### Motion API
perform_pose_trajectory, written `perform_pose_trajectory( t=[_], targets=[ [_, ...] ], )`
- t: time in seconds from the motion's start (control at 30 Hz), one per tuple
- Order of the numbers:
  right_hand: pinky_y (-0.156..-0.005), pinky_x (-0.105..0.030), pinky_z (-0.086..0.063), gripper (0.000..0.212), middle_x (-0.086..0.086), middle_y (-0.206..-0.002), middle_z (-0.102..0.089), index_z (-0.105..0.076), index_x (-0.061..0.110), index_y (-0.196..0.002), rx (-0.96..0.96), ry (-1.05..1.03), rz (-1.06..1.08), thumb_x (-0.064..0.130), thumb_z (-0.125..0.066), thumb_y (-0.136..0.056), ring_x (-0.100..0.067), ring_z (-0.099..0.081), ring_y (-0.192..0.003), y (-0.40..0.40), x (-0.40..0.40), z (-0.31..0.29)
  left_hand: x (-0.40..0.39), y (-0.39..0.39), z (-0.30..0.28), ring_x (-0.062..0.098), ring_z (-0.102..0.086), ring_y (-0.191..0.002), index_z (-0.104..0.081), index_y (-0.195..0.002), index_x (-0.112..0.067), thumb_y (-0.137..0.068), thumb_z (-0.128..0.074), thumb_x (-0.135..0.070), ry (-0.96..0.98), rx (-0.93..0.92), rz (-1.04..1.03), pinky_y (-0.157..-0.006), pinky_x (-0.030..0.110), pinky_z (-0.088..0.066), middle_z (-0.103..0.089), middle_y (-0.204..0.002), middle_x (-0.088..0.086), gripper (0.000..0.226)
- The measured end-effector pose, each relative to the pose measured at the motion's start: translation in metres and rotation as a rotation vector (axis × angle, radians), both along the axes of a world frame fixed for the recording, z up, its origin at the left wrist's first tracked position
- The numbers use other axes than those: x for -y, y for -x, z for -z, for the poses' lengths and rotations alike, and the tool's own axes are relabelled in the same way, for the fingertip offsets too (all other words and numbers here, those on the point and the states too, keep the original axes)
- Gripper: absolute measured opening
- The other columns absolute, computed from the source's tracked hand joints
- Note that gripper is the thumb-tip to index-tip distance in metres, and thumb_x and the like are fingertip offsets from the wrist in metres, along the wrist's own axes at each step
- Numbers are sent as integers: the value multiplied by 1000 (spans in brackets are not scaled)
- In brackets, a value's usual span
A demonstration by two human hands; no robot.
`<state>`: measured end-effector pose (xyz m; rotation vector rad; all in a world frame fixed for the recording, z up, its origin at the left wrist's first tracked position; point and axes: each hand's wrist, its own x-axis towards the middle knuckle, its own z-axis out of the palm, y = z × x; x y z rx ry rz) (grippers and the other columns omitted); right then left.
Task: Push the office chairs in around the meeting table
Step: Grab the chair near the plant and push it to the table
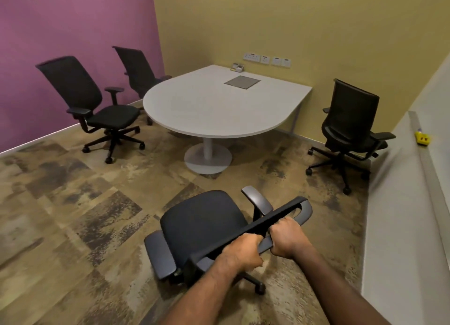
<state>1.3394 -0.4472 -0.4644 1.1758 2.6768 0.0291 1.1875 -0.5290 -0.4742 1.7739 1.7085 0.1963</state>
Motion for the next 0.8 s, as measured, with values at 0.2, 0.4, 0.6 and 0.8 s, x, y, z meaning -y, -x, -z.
perform_pose_trajectory(
  t=[0.2,0.4,0.6,0.8],
  targets=[
    [-62,-34,-48,9,-3,-77,-69,-60,20,-72,-91,108,8,27,-55,-74,-29,-65,-74,65,-8,-1,-13,93,-11,21,-64,-76,-61,-84,-27,-77,-62,-44,-261,-296,104,-61,31,-39,-64,-78,-7,18],
    [-72,-35,-51,21,-2,-86,-73,-68,22,-85,-165,84,-5,37,-56,-77,-28,-67,-83,110,-40,9,-34,160,6,23,-67,-78,-69,-83,-24,-76,-58,-49,-318,-490,-137,-66,33,-49,-70,-80,-3,29],
    [-63,-34,-44,19,-2,-79,-71,-62,23,-77,-153,37,23,37,-50,-72,-29,-67,-77,140,-108,3,-109,201,-7,20,-55,-64,-58,-67,-22,-73,-56,-48,-353,-418,-5,-58,32,-36,-51,-60,-8,27],
    [-61,-32,-42,15,-1,-75,-69,-56,25,-72,-120,39,42,39,-49,-72,-25,-66,-74,151,-176,5,-175,241,-1,24,-63,-76,-64,-76,-21,-75,-57,-48,-325,-403,80,-61,33,-38,-67,-74,-1,28]
  ],
)
